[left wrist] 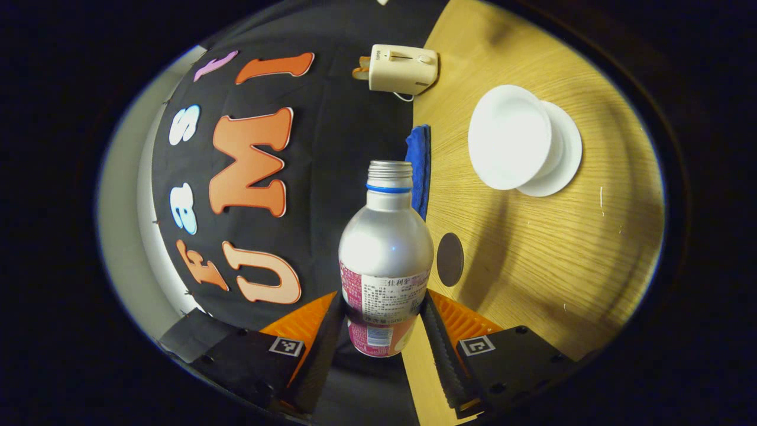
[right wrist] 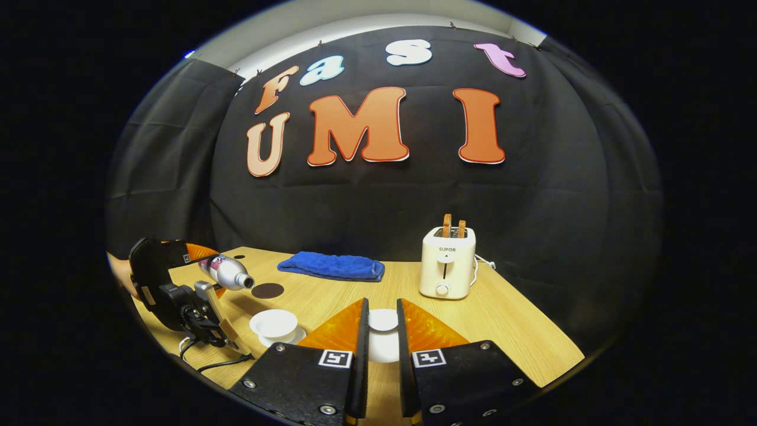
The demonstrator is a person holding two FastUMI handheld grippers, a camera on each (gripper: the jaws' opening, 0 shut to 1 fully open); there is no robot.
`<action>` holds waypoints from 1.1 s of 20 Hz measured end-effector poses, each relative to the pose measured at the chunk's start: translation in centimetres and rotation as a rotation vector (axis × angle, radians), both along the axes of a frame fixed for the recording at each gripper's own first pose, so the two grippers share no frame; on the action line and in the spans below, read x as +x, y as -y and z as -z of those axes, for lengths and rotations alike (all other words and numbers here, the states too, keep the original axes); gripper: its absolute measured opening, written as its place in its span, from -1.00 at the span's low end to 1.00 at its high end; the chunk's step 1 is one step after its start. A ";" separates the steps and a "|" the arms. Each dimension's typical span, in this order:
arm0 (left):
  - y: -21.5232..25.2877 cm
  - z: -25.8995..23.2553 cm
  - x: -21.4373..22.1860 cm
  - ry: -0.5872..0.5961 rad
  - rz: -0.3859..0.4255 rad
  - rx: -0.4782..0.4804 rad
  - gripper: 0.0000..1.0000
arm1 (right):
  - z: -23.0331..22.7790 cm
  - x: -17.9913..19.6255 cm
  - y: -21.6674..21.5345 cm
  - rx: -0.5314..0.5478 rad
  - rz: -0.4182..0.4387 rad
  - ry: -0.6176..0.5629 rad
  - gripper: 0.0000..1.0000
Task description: Open the teacup lid with one hand, grasp the water bottle and pour water into the teacup with the other hand; after pouring, place the water bottle on the coaster and then close the teacup lid.
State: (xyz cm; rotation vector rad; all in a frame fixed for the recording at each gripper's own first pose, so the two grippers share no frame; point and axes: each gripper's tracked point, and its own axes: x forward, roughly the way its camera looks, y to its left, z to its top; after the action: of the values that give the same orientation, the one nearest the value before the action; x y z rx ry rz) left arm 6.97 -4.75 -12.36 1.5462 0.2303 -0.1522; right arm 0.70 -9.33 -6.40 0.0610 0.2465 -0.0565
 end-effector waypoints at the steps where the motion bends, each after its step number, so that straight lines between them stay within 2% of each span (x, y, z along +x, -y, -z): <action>1: 0.1 0.2 -0.1 -0.004 0.008 0.018 0.60 | 0.0 -0.1 0.1 -0.001 0.000 -0.001 -0.54; 2: 0.2 0.2 -0.1 -0.006 0.014 0.033 0.53 | 0.1 -0.1 0.1 -0.001 -0.002 -0.003 -0.54; 3: 0.2 0.4 -0.4 -0.007 0.022 0.051 0.60 | 0.1 -0.1 0.1 -0.002 -0.001 -0.004 -0.55; 5: 0.6 0.4 -0.4 -0.005 0.043 0.090 0.61 | 0.3 -0.1 0.3 -0.006 0.000 -0.006 -0.54; 8: 1.2 0.3 -0.2 -0.016 0.080 0.142 0.55 | 0.3 -0.1 0.5 -0.015 0.003 -0.009 -0.54; 12: 1.8 -0.7 0.2 -0.012 0.121 0.222 0.67 | 0.2 -0.1 0.9 -0.027 0.004 -0.004 -0.54; 14: 1.9 -1.4 0.2 0.003 0.143 0.268 0.61 | 0.4 0.0 1.1 -0.033 0.010 -0.011 -0.54; 15: 2.1 -2.0 0.1 0.018 0.156 0.297 0.67 | 0.5 -0.1 1.2 -0.043 0.013 -0.015 -0.54; 16: 2.2 -2.3 0.2 0.028 0.163 0.316 0.62 | 0.5 -0.1 1.3 -0.052 0.017 -0.016 -0.55; 17: 2.1 -2.5 0.1 0.030 0.169 0.328 0.67 | 0.5 0.0 1.4 -0.057 0.018 -0.017 -0.55; 22: 1.8 -3.8 0.5 0.032 0.193 0.404 0.62 | 0.4 0.1 1.0 -0.057 0.004 -0.020 -0.55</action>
State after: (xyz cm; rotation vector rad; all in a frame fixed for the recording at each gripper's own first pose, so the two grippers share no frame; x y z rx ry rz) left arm 7.49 -6.58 -8.53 1.9715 0.0875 -0.2429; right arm 0.80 -10.38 -6.84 0.0041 0.2647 -0.0677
